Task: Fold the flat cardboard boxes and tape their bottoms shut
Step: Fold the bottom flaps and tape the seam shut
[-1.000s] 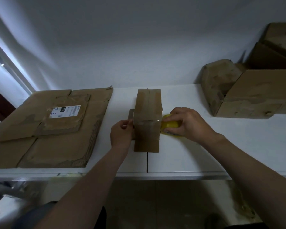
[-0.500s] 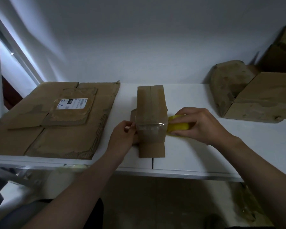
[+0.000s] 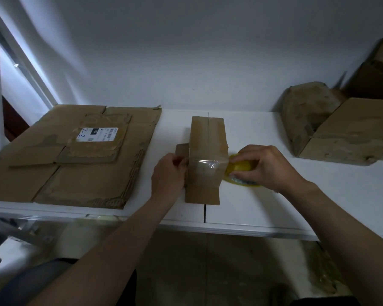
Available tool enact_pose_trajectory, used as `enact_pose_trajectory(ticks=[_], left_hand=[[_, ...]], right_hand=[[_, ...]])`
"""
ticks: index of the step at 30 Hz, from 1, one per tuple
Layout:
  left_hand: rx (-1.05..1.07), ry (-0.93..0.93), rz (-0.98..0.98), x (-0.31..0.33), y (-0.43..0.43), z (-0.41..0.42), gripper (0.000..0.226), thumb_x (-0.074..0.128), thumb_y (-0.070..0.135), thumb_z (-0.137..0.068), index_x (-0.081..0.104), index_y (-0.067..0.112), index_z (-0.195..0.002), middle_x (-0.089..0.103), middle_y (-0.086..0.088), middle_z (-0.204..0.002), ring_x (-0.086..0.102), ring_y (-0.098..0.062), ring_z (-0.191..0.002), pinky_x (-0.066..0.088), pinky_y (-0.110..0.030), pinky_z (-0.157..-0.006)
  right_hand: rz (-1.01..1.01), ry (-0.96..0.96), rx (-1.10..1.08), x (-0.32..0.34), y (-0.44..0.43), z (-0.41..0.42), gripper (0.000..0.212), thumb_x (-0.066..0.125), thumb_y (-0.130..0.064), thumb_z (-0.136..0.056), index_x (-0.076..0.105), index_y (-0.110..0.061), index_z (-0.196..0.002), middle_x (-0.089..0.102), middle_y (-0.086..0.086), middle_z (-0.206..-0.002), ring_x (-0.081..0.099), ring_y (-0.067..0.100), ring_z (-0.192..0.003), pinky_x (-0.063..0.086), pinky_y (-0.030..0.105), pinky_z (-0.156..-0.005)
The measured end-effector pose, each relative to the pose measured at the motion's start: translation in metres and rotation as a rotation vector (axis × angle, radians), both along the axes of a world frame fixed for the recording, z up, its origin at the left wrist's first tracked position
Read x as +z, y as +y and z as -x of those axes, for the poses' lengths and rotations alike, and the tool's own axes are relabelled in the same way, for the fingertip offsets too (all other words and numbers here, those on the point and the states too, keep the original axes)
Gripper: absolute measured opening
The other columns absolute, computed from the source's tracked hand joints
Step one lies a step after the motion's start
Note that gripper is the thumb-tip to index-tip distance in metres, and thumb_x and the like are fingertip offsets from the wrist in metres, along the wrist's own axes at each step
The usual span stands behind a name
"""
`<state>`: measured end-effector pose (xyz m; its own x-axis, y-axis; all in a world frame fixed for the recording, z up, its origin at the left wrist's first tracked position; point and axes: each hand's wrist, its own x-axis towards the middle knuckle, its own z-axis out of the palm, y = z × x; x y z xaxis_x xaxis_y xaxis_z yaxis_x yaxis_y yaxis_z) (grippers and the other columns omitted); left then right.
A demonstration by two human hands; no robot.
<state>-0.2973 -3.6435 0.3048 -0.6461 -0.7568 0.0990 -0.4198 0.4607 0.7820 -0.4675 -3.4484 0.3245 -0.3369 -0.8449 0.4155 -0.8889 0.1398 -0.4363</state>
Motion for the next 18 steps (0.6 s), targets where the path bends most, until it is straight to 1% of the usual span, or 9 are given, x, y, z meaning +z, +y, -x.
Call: enact_pose_trajectory(ticks=[2, 3, 5, 8, 9, 11, 13, 15, 18], left_hand=[[0.051, 0.137, 0.092, 0.006, 0.005, -0.001, 0.031, 0.047, 0.032, -0.106, 0.069, 0.014, -0.095, 0.066, 0.003, -0.085, 0.059, -0.005, -0.074, 0.046, -0.023, -0.068], [0.076, 0.163, 0.057, 0.01, 0.007, 0.0, 0.041, 0.042, 0.035, -0.107, 0.07, 0.011, -0.089, 0.066, 0.0, -0.079, 0.06, -0.007, -0.071, 0.044, -0.022, -0.064], [0.082, 0.141, -0.062, 0.017, 0.009, 0.003, 0.052, 0.036, 0.048, -0.106, 0.069, 0.011, -0.09, 0.068, -0.005, -0.081, 0.063, -0.014, -0.074, 0.047, -0.026, -0.063], [0.051, 0.042, -0.123, 0.021, 0.015, 0.009, 0.048, 0.051, 0.063, -0.094, 0.056, 0.017, -0.106, 0.062, -0.005, -0.101, 0.061, -0.013, -0.082, 0.044, -0.024, -0.063], [0.051, 0.027, -0.127, 0.022, 0.019, 0.012, 0.059, 0.06, 0.067, -0.086, 0.051, 0.018, -0.118, 0.059, -0.005, -0.114, 0.062, -0.014, -0.093, 0.047, -0.025, -0.069], [0.074, 0.003, -0.076, 0.021, 0.024, 0.02, 0.098, 0.075, 0.07, -0.071, 0.031, 0.021, -0.144, 0.045, -0.005, -0.14, 0.054, -0.022, -0.12, 0.051, -0.032, -0.086], [0.11, -0.002, -0.014, 0.021, 0.028, 0.027, 0.12, 0.08, 0.07, -0.064, 0.015, 0.023, -0.154, 0.036, -0.007, -0.15, 0.045, -0.028, -0.133, 0.047, -0.041, -0.098], [0.148, 0.003, -0.014, 0.019, 0.027, 0.034, 0.126, 0.082, 0.07, -0.061, 0.016, 0.019, -0.155, 0.035, -0.007, -0.151, 0.043, -0.03, -0.136, 0.046, -0.043, -0.101], [0.178, -0.008, -0.049, 0.016, 0.022, 0.04, 0.114, 0.079, 0.071, -0.064, 0.031, 0.017, -0.153, 0.043, -0.006, -0.147, 0.048, -0.027, -0.132, 0.047, -0.04, -0.097]], right_hand=[[-0.003, -0.003, -0.014, -0.001, 0.0, 0.0, 0.035, 0.088, -0.033, -0.075, 0.079, -0.024, -0.107, 0.071, -0.005, -0.103, 0.065, 0.009, -0.087, 0.056, 0.026, -0.078], [-0.005, 0.003, -0.02, -0.002, -0.001, -0.001, 0.035, 0.088, -0.033, -0.075, 0.079, -0.024, -0.108, 0.072, -0.004, -0.103, 0.065, 0.01, -0.087, 0.056, 0.028, -0.078], [-0.005, 0.027, -0.021, -0.004, -0.003, -0.002, 0.034, 0.088, -0.032, -0.076, 0.079, -0.023, -0.108, 0.072, -0.002, -0.102, 0.066, 0.013, -0.086, 0.057, 0.031, -0.077], [0.002, 0.082, -0.015, -0.007, -0.011, -0.01, 0.034, 0.087, -0.032, -0.077, 0.078, -0.023, -0.108, 0.071, -0.001, -0.098, 0.065, 0.016, -0.084, 0.052, 0.028, -0.073], [0.001, 0.106, -0.013, -0.008, -0.015, -0.014, 0.033, 0.086, -0.032, -0.078, 0.078, -0.023, -0.108, 0.07, 0.0, -0.097, 0.065, 0.016, -0.084, 0.05, 0.026, -0.073], [0.013, 0.136, -0.015, -0.01, -0.021, -0.021, 0.03, 0.085, -0.032, -0.078, 0.078, -0.024, -0.107, 0.069, 0.0, -0.093, 0.064, 0.017, -0.081, 0.049, 0.026, -0.07], [0.027, 0.132, -0.026, -0.012, -0.024, -0.024, 0.029, 0.085, -0.032, -0.078, 0.078, -0.024, -0.105, 0.069, 0.0, -0.091, 0.064, 0.018, -0.081, 0.052, 0.03, -0.069], [0.042, 0.119, -0.042, -0.014, -0.024, -0.024, 0.028, 0.085, -0.032, -0.077, 0.079, -0.024, -0.104, 0.07, -0.001, -0.091, 0.065, 0.017, -0.081, 0.053, 0.033, -0.069], [0.068, 0.077, -0.068, -0.014, -0.021, -0.024, 0.03, 0.087, -0.031, -0.076, 0.079, -0.023, -0.103, 0.071, -0.001, -0.093, 0.065, 0.016, -0.082, 0.055, 0.033, -0.069]])
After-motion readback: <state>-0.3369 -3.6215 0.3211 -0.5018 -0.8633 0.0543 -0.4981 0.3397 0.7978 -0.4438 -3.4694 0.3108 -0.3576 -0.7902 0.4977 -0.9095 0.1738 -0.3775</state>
